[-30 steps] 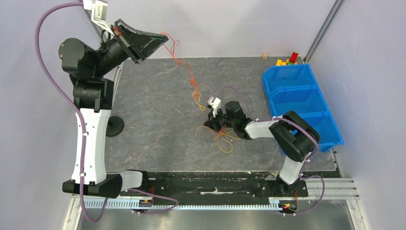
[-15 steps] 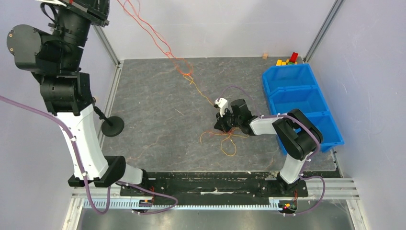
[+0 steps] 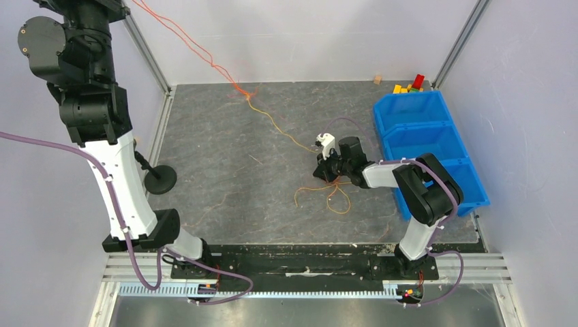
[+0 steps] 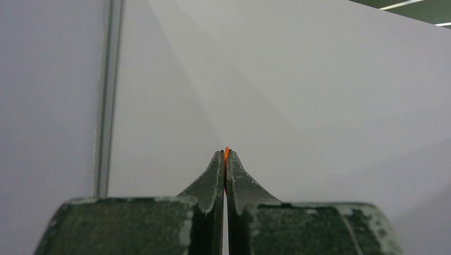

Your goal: Untangle the cables

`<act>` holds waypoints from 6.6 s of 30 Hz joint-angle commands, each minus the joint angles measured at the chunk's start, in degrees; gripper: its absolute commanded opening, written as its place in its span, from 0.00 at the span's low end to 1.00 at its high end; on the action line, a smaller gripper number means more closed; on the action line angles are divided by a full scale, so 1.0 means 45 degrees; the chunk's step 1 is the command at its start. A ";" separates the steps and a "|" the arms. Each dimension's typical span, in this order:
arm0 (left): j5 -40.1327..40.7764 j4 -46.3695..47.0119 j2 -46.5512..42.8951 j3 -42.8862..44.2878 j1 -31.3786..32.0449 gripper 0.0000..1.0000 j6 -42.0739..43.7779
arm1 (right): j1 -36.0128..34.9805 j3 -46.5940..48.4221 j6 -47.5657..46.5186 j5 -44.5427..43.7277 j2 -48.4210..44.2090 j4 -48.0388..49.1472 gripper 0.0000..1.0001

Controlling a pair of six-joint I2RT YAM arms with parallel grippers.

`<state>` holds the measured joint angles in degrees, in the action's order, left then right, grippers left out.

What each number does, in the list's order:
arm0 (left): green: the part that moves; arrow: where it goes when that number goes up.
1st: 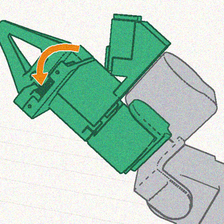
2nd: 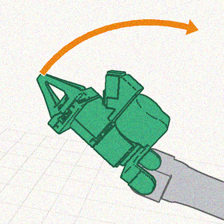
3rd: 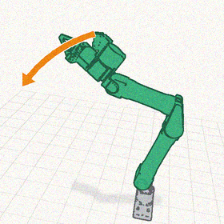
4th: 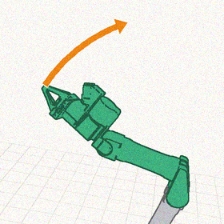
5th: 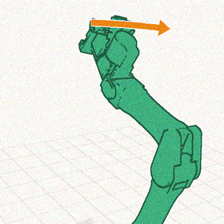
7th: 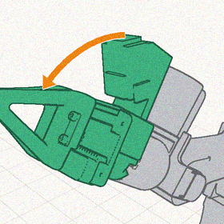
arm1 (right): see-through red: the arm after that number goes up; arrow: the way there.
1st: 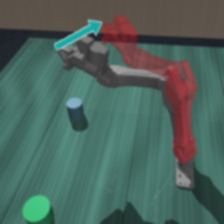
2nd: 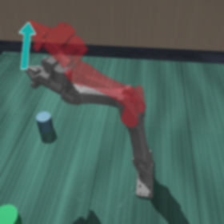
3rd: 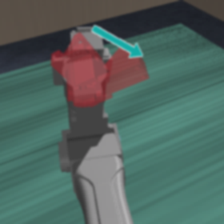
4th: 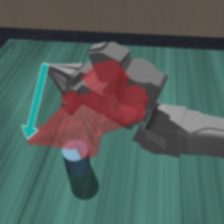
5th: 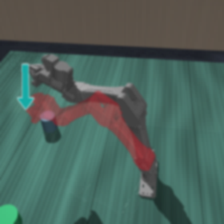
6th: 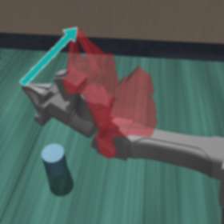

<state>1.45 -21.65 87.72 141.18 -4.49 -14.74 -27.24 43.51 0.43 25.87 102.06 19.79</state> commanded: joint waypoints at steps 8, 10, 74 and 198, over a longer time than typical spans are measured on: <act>-0.4350 0.2371 -0.0773 -0.2769 -0.0856 0.02 -0.2858 | 0.0490 -0.0250 -0.0513 0.0592 -0.0310 -0.1312 0.18; -0.6083 0.3255 -0.1010 -0.3667 -0.0787 0.02 -0.4481 | 0.0454 -0.0087 -0.0694 0.1143 -0.0743 -0.1286 0.32; -0.6546 0.3690 -0.0480 -0.2048 -0.0408 0.02 -0.6689 | -0.0313 0.4459 -0.4651 -0.0422 0.0854 -0.6767 0.41; -0.7890 0.6577 -0.1196 -1.8653 0.6319 0.12 -0.2579 | 0.6469 1.0315 0.7739 0.3341 -0.5954 -0.0789 0.00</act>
<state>-22.52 -1.10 88.68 54.48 20.51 -23.97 4.14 98.61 40.12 37.76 79.48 13.56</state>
